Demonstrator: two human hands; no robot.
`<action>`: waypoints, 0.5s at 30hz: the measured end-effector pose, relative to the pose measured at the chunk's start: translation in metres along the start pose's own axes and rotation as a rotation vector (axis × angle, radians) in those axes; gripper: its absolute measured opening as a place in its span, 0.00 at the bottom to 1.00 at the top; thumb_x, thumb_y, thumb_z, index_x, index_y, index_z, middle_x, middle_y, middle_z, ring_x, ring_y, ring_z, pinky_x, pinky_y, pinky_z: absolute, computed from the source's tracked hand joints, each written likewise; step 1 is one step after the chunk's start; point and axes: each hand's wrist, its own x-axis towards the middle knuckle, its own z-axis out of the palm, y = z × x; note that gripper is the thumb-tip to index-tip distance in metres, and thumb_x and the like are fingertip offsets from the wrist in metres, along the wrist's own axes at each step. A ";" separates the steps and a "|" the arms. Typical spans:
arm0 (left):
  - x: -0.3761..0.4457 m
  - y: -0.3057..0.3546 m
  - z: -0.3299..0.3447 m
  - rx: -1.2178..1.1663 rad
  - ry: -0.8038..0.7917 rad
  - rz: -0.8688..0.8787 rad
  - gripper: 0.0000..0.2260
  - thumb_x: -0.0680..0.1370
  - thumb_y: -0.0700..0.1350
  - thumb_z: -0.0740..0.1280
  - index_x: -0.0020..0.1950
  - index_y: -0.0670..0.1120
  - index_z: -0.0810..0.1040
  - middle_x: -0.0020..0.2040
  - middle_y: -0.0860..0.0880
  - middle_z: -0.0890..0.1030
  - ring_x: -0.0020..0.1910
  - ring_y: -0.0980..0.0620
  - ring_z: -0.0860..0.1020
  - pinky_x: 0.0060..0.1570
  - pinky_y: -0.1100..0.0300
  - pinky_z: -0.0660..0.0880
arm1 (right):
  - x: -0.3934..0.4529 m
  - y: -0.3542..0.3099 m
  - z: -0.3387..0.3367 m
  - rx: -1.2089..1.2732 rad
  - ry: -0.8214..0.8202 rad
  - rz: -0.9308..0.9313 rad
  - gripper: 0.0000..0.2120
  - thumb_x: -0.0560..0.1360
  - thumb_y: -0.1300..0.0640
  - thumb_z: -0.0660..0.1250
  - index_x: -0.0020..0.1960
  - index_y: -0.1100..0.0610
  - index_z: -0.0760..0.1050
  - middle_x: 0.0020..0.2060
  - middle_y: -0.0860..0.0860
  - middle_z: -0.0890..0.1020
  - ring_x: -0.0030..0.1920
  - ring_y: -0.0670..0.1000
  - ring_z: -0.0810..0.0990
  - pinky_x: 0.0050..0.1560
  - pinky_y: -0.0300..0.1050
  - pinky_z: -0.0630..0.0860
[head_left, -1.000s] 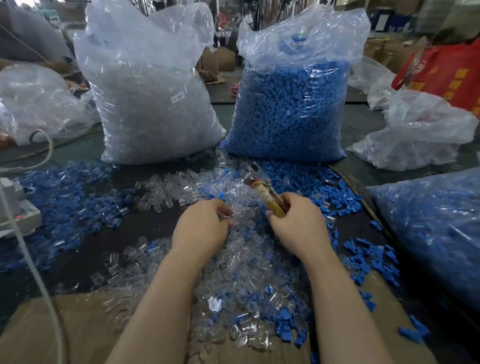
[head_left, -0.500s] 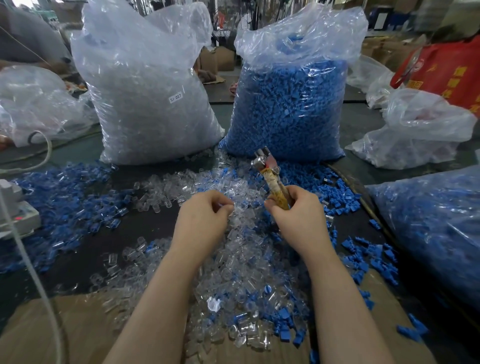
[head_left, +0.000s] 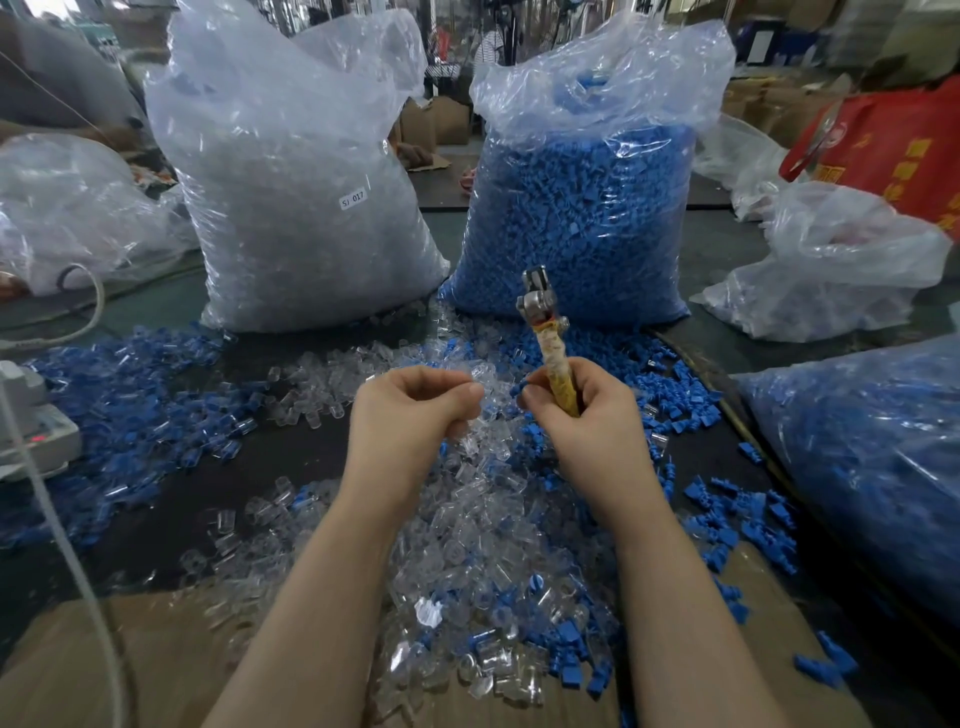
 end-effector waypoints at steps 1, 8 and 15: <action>0.000 0.001 0.000 0.007 0.007 0.012 0.03 0.72 0.37 0.75 0.42 0.43 0.83 0.33 0.47 0.84 0.32 0.55 0.80 0.36 0.64 0.78 | 0.000 -0.001 0.000 0.008 0.000 -0.008 0.05 0.77 0.57 0.70 0.44 0.57 0.76 0.35 0.58 0.77 0.33 0.48 0.73 0.36 0.46 0.73; -0.002 0.000 0.004 0.076 -0.006 0.048 0.09 0.72 0.35 0.75 0.47 0.44 0.79 0.33 0.50 0.79 0.31 0.58 0.77 0.34 0.66 0.75 | -0.002 -0.007 0.001 0.082 0.014 -0.024 0.04 0.77 0.58 0.69 0.44 0.51 0.77 0.41 0.57 0.82 0.46 0.59 0.81 0.50 0.56 0.78; -0.001 0.003 0.004 0.030 0.011 -0.020 0.04 0.71 0.37 0.75 0.39 0.45 0.83 0.32 0.49 0.83 0.32 0.56 0.80 0.34 0.66 0.76 | -0.004 -0.010 0.002 0.146 -0.042 -0.032 0.07 0.77 0.59 0.70 0.43 0.49 0.77 0.40 0.55 0.82 0.46 0.58 0.81 0.48 0.48 0.78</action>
